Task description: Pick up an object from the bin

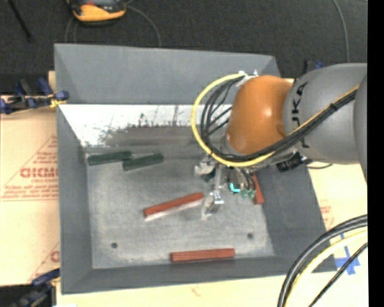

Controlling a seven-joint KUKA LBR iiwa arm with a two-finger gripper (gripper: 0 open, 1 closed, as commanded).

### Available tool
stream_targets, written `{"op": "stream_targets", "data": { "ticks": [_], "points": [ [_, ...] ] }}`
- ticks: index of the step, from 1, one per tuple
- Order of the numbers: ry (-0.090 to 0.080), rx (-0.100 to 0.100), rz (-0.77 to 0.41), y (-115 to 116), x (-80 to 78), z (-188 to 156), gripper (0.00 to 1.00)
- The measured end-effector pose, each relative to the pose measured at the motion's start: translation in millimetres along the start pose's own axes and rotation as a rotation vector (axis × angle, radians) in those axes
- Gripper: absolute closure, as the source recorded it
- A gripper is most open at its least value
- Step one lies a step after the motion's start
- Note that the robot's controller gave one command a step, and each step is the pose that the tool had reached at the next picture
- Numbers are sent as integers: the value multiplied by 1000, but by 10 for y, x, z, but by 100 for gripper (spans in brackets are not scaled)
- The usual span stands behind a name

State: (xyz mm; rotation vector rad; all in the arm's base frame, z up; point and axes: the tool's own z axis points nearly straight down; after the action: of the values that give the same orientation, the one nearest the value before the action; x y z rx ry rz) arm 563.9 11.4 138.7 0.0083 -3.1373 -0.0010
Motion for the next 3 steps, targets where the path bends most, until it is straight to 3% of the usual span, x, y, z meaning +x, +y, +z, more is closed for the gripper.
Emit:
{"op": "stream_targets", "data": {
  "ticks": [1, 2, 3],
  "points": [
    [-7, 0, 0, 1, -18, -43, 0],
    [2, 4, -89, 309, -232, 582, 100],
    [2, 4, -89, 309, -233, 581, 100]
  ]
}}
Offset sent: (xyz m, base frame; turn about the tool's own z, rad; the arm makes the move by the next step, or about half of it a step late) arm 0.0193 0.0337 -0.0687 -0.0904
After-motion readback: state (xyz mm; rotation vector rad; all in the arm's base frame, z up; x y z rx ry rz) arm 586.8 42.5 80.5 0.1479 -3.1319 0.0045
